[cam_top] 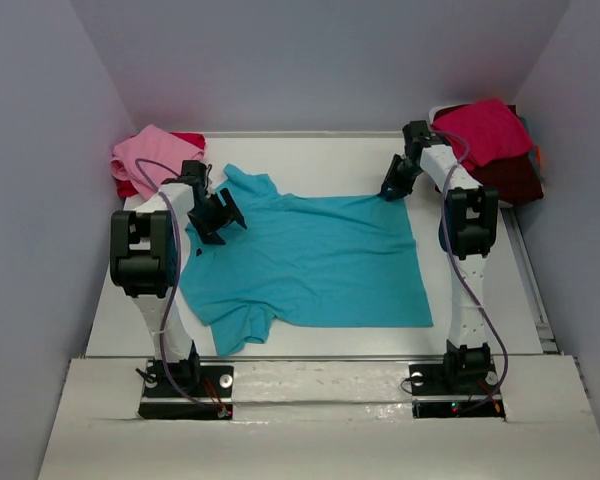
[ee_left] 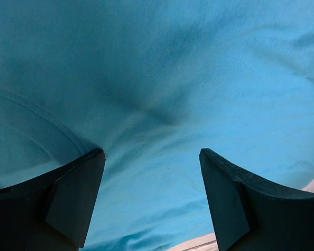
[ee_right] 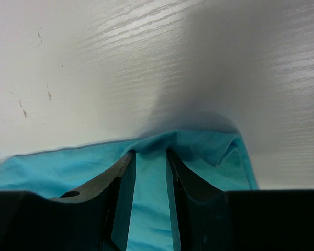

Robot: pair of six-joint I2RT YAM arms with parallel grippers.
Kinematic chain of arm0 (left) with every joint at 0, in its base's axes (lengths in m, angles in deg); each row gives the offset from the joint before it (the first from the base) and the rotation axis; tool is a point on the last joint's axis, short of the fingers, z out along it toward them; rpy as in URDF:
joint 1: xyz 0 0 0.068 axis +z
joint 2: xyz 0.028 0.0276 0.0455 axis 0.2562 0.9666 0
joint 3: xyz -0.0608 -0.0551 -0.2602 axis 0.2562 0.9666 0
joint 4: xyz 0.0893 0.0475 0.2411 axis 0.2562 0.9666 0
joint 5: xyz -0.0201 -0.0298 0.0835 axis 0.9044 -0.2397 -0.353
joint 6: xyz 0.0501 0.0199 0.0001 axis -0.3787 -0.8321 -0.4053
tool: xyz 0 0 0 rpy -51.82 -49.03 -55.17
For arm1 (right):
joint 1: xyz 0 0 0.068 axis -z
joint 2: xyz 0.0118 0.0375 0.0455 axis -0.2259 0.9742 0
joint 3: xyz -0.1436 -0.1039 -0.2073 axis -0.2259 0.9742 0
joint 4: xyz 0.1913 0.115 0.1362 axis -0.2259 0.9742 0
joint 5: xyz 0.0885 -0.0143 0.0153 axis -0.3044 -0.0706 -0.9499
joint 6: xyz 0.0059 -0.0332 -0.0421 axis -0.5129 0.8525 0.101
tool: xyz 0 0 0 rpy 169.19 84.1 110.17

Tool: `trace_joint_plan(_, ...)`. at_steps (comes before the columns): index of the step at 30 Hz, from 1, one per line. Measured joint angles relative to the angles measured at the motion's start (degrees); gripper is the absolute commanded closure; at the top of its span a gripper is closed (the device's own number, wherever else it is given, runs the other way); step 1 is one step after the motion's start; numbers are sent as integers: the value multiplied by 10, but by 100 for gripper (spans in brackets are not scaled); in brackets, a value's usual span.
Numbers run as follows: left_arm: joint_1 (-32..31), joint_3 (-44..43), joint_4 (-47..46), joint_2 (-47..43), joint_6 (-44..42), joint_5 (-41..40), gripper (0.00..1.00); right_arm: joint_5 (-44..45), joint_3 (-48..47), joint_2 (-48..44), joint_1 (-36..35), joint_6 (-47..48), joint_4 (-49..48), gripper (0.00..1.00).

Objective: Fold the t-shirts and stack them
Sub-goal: Flatten out the tshirt

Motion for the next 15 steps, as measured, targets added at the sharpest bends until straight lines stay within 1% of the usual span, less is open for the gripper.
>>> trace_joint_plan(9,25,42,-27,-24,9,32,13,0,-3,2,2,0,0,64)
trace_joint_plan(15,41,72,-26,-47,11,36,13,1,-3,2,7,0,0,64)
